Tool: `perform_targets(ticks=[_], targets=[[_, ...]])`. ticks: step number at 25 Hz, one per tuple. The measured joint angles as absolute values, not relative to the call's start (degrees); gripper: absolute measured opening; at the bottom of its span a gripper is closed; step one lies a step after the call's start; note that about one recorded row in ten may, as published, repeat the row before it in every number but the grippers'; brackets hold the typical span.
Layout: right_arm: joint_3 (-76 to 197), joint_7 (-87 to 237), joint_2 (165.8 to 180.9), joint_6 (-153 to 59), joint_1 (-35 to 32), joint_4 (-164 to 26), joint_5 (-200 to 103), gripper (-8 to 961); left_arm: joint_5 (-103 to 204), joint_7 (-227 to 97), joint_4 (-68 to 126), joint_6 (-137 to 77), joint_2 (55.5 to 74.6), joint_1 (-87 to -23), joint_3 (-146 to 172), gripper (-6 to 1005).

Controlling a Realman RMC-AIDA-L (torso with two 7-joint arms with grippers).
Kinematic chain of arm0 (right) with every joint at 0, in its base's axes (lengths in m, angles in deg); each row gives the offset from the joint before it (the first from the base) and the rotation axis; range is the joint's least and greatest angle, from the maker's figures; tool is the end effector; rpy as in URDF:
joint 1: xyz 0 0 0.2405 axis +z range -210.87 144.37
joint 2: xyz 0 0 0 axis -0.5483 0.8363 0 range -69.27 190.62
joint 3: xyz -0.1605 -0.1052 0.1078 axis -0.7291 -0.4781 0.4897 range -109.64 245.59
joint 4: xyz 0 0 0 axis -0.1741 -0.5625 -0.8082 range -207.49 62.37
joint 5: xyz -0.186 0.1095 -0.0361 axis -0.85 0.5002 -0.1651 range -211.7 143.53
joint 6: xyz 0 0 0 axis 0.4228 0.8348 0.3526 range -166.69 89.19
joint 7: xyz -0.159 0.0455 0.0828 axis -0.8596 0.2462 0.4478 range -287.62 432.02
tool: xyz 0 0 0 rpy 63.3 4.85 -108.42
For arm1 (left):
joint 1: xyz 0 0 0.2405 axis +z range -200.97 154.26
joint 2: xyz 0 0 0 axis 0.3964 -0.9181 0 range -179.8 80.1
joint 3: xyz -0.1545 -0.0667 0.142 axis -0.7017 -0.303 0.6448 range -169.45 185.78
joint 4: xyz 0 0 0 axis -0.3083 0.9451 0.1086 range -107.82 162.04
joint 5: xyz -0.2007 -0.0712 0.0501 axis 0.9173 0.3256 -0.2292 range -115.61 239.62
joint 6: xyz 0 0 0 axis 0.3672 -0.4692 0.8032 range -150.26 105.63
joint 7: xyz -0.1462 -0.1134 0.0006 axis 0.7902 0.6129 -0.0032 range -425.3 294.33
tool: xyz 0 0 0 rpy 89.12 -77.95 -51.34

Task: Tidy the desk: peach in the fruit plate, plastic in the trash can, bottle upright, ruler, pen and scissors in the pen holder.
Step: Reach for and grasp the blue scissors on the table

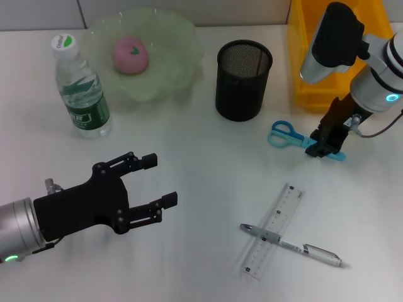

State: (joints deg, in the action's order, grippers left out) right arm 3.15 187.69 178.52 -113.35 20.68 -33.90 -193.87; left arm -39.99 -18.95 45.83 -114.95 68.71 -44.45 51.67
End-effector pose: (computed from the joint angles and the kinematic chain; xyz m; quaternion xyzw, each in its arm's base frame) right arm 0.2188 0.4014 -0.0444 -0.9423 0.1656 -0.2631 0.1242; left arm -0.2534 0.2613 -0.0554 -0.9222 -0.1337 -0.3233 0.1650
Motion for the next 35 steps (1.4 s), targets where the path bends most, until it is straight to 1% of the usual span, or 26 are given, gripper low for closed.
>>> perform_targets(ticks=[15, 35], targets=[[2.69, 189.28, 178.29, -113.70, 22.37, -35.65, -195.46, 283, -39.53, -18.90, 45.83, -115.04, 68.71, -44.54, 51.67, 798], [2.67, 189.27, 178.53, -112.58, 22.56, -36.53, -195.46, 260, -39.50, -18.90, 45.83, -115.04, 68.71, -45.07, 51.67, 798]])
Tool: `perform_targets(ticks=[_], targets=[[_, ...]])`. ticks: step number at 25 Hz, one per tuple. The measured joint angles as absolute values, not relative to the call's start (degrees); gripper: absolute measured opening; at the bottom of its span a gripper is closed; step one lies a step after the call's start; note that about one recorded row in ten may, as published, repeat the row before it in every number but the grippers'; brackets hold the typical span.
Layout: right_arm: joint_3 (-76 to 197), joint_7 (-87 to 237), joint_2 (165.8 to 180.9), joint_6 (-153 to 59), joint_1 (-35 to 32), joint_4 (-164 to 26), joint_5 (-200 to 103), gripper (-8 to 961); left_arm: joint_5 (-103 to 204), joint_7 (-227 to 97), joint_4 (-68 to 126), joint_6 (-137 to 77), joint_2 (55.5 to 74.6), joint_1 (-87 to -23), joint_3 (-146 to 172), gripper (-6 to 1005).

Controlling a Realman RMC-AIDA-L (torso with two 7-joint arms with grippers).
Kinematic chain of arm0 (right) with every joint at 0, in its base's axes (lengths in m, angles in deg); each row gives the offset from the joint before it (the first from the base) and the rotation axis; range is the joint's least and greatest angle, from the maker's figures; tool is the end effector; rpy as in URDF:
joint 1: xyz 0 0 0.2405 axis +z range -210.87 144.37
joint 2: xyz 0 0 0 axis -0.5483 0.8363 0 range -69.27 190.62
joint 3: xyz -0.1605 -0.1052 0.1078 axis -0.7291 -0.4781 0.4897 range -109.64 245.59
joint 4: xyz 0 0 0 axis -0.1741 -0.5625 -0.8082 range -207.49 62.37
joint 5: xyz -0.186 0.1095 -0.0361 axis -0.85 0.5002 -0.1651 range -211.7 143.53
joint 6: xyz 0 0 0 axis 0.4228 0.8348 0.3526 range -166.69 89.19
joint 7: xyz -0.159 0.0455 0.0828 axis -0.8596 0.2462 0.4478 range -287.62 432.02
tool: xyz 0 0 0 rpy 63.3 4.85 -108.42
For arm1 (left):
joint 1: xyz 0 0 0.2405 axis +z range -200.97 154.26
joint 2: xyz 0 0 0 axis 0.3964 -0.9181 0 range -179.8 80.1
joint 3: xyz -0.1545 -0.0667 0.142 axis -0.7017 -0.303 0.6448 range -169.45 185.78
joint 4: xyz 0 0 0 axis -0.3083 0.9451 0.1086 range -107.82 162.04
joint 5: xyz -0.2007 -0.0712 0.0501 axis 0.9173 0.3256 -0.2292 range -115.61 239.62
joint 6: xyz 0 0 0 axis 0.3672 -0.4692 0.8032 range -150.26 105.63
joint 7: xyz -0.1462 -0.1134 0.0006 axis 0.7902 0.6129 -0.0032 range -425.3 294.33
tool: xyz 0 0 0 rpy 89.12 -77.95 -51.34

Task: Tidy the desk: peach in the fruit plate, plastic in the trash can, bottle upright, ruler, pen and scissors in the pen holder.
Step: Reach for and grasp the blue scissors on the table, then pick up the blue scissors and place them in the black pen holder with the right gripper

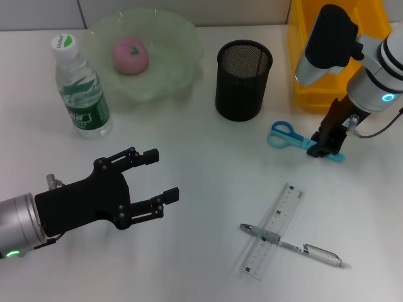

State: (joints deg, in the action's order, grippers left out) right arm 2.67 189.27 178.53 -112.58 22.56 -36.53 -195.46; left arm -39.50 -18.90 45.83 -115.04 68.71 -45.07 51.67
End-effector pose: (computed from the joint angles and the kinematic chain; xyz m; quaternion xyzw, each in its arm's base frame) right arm 0.2193 0.4020 -0.0479 -0.9372 0.1680 -0.2800 0.1228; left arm -0.2498 0.2650 -0.0543 -0.9213 -0.1291 -0.3273 0.1658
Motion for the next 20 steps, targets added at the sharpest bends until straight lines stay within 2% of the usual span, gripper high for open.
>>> perform_targets(ticks=[20], targets=[[3.19, 188.33, 178.87, -114.71, 21.05, -31.66, -193.80, 205, -39.48, -18.90, 45.83, -115.03, 68.71, -45.15, 51.67, 798]])
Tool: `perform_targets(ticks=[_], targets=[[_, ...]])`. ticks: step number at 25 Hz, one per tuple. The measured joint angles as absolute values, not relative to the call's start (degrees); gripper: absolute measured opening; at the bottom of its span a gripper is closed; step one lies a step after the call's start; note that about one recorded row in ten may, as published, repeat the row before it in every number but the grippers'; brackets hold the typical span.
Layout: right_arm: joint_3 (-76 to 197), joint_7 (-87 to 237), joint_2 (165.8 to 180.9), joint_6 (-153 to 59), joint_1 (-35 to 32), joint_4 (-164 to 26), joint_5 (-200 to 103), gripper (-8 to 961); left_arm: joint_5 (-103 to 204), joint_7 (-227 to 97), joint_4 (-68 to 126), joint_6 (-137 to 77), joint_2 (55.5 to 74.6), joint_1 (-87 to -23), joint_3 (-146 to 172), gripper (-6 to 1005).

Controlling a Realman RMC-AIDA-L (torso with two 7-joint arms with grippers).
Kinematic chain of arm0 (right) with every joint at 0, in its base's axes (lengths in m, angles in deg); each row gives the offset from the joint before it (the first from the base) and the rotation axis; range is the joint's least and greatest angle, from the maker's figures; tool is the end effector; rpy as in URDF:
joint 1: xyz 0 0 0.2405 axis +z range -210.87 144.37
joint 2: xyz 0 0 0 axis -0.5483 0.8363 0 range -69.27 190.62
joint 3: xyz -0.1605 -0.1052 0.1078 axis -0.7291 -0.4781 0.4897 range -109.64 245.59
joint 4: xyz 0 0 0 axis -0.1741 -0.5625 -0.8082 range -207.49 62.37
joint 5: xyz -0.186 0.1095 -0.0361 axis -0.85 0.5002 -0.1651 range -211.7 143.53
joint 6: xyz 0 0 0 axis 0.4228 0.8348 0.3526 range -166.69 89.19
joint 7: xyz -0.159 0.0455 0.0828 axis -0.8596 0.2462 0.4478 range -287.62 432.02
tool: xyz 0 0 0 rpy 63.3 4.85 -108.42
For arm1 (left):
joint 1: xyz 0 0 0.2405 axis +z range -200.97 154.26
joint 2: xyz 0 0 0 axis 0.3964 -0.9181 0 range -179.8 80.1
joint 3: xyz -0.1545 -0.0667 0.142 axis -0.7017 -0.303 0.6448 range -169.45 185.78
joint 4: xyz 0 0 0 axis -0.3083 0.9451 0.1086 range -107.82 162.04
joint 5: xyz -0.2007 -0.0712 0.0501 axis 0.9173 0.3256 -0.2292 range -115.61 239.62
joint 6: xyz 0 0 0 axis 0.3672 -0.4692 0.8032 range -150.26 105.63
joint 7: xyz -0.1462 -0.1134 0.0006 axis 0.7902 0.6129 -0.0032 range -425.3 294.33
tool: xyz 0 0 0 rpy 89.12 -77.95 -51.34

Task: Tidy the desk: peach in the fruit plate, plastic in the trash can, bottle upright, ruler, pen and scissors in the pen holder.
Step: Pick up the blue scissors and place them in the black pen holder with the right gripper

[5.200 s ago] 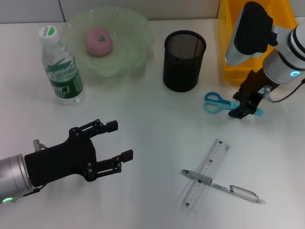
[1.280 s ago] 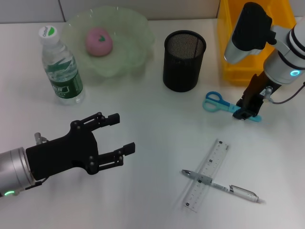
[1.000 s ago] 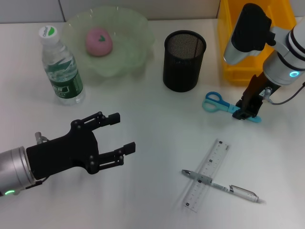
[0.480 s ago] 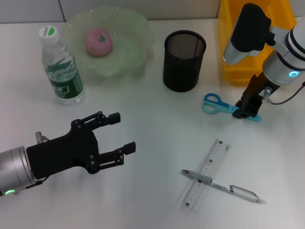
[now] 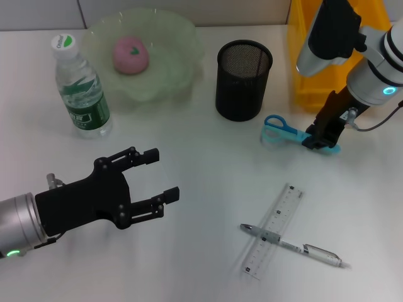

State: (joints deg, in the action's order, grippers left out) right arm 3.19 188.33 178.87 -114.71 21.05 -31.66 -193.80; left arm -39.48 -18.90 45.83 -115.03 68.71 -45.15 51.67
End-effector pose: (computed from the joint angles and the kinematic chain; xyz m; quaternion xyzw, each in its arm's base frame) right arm 0.2072 0.4044 -0.0423 -0.9444 0.1598 -0.2574 0.1276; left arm -0.2495 0.2654 -0.0543 -0.9213 -0.1285 -0.3274 0.1657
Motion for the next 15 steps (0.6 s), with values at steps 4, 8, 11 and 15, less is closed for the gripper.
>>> perform_targets(ticks=[4, 8, 11, 15], targets=[[3.20, 187.44, 179.26, -116.46, 19.25, -27.64, -191.71, 204, -39.45, -18.90, 45.83, -115.03, 68.71, -45.15, 51.63, 798], [3.22, 186.72, 179.51, -117.84, 18.28, -25.55, -190.59, 204, -39.36, -18.89, 45.83, -115.03, 68.71, -45.15, 51.46, 798], [3.21, 185.62, 179.56, -119.32, 17.07, -23.41, -188.25, 204, -39.33, -18.86, 45.83, -115.03, 68.71, -45.15, 51.42, 798], [3.03, 184.17, 179.59, -120.82, 15.20, -20.76, -185.06, 205, -39.33, -18.84, 45.83, -115.08, 68.71, -45.15, 51.41, 798]])
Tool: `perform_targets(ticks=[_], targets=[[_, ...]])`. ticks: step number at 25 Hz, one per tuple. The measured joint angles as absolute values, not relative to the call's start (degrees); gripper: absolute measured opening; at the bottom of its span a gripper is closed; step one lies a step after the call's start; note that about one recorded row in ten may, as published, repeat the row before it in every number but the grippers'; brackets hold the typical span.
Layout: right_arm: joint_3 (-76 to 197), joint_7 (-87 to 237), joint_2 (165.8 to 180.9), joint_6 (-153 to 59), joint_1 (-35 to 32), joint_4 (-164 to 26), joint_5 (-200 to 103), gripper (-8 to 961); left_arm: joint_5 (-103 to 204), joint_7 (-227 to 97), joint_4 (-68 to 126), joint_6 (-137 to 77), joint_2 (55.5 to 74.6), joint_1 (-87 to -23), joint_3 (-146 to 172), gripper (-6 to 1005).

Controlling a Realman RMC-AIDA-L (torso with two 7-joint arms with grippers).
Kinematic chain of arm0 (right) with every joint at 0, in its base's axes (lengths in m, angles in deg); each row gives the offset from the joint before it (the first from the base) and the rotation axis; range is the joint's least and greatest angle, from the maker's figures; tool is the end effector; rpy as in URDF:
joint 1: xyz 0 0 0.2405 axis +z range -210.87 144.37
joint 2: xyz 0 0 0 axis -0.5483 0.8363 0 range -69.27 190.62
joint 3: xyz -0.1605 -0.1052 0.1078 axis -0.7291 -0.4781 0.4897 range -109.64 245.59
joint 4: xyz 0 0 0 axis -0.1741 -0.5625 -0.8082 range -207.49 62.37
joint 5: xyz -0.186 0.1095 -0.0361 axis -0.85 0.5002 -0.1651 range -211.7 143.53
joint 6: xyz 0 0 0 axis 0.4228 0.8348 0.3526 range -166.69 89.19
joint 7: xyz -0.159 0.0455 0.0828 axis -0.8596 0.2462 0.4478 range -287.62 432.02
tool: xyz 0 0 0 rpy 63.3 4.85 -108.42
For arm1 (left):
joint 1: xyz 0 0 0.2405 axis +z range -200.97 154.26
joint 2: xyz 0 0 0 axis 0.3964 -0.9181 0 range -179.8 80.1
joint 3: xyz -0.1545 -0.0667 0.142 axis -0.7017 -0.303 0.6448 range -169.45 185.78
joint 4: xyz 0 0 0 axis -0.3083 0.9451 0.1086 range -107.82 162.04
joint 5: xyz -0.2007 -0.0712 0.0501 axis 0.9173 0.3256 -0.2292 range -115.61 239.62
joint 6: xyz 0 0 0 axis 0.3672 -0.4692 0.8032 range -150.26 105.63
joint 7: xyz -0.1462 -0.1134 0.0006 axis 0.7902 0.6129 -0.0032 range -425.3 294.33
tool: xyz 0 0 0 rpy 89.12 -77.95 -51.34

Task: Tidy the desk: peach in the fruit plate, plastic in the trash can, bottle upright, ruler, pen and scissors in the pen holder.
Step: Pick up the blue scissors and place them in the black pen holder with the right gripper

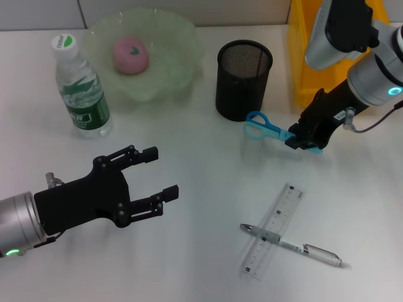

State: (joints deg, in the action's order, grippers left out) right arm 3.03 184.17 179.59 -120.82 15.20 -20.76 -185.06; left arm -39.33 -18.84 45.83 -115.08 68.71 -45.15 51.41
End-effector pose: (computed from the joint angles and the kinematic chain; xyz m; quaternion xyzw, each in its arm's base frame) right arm 0.1841 0.3916 -0.0359 -0.9672 0.1393 -0.1832 0.1076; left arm -0.2493 0.2662 -0.0533 -0.9201 -0.1294 -0.3293 0.1682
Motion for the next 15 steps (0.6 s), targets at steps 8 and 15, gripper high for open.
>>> perform_targets(ticks=[8, 15], targets=[[3.16, 180.34, 179.77, -121.57, 11.86, -18.48, -180.25, 205, -38.85, -17.63, 45.83, -115.11, 68.68, -45.19, 51.32, 798], [3.33, 172.41, 179.77, -121.28, 6.35, -16.58, -169.90, 205, -38.65, -17.46, 45.83, -115.13, 68.72, -45.30, 51.32, 798]])
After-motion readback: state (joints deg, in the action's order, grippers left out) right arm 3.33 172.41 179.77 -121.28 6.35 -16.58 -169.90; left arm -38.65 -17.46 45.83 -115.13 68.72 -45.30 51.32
